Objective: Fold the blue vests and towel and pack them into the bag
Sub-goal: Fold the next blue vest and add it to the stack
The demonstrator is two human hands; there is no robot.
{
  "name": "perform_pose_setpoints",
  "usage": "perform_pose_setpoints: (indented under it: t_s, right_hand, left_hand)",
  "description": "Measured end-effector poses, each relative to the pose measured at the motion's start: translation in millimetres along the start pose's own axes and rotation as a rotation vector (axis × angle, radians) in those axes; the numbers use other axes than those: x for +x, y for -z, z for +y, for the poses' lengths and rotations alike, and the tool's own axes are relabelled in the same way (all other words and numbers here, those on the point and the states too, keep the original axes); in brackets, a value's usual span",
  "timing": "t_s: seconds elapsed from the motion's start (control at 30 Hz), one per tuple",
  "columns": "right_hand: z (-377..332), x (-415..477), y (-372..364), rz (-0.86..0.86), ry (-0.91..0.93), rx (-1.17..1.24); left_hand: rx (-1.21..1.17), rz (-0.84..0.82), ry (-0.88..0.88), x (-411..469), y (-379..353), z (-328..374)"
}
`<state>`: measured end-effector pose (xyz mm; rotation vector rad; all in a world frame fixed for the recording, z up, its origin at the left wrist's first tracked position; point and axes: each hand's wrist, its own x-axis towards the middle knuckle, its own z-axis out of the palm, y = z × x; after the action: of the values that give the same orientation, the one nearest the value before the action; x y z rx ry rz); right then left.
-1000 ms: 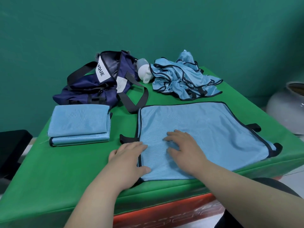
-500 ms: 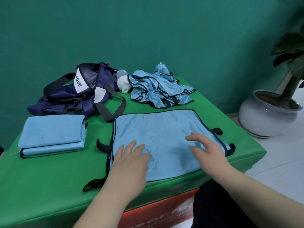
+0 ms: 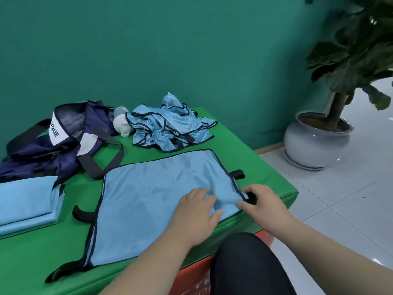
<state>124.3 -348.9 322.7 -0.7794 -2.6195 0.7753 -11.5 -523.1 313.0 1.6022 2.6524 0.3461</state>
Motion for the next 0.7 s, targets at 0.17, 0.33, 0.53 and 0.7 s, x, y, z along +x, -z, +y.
perform_pose_setpoints:
  t_s: [0.17,0.33,0.53,0.7]
  right_hand:
    - [16,6,5,-0.072,0.064,0.026]
    - [36,20,21,-0.167,0.067,0.047]
    - [43,41,44,-0.331,0.258,-0.185]
    - [41,50,38,-0.254,0.518,-0.341]
  left_hand:
    - [-0.007,-0.021,0.055,16,-20,3]
    - [-0.049,-0.010,0.078,16,-30,-3]
    - [-0.065,0.023,0.093,18,-35,-4]
    - [-0.079,0.028,0.098,17,-35,-3]
